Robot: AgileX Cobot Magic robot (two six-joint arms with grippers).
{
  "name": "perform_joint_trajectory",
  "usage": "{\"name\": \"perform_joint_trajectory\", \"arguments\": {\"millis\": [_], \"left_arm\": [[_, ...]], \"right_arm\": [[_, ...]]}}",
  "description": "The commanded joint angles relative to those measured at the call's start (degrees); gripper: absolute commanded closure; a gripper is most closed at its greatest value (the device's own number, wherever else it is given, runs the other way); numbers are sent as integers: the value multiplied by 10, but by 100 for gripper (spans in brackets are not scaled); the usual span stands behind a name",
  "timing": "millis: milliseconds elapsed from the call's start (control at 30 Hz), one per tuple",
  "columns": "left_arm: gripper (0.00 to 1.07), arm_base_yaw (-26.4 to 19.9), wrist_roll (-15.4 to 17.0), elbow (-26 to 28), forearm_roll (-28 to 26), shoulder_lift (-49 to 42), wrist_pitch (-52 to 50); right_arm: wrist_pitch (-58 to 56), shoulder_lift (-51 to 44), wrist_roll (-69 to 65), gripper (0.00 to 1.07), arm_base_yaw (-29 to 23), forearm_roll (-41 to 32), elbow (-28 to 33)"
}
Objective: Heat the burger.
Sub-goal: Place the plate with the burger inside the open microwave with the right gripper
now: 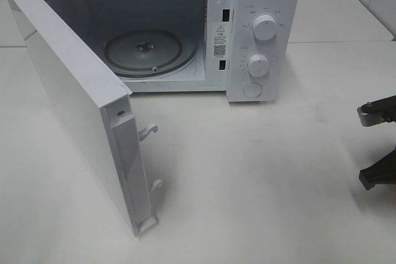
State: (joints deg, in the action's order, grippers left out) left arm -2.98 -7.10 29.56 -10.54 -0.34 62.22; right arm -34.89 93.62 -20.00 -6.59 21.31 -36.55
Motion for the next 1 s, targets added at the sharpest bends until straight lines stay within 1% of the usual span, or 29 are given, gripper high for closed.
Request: {"name": "perform_joint_trajectory", "arguments": {"millis": [33, 167, 233, 333, 400, 467, 867, 933, 1000], "left_arm": [[9, 0, 2, 0, -5, -8, -7], [9, 0, 2, 0, -5, -8, -7], [9, 0, 2, 0, -5, -8, -7], [9, 0, 2, 0, -5, -8, -7], [9, 0, 2, 0, -5, -8, -7], [9, 0, 2, 0, -5, -8, -7], [9, 0, 2, 0, -5, -8, -7], [9, 0, 2, 0, -5, -8, -7], [9, 0, 2, 0, -5, -8, -7]], "right_arm": [[-21, -11, -20, 107, -13, 26, 2], [-58, -26, -56, 107, -38, 63, 3], [-66, -29, -61, 107, -45, 68, 3], [-94, -38, -74, 107, -70, 83, 3], [-100, -42, -77, 107, -76, 88, 3], [-119, -61, -80, 107, -90, 97, 3], [-147, -114, -76, 107, -93, 91, 5], [-154, -136, -76, 107, -117, 92, 17], [-159, -140, -76, 107, -125, 91, 19]]}}
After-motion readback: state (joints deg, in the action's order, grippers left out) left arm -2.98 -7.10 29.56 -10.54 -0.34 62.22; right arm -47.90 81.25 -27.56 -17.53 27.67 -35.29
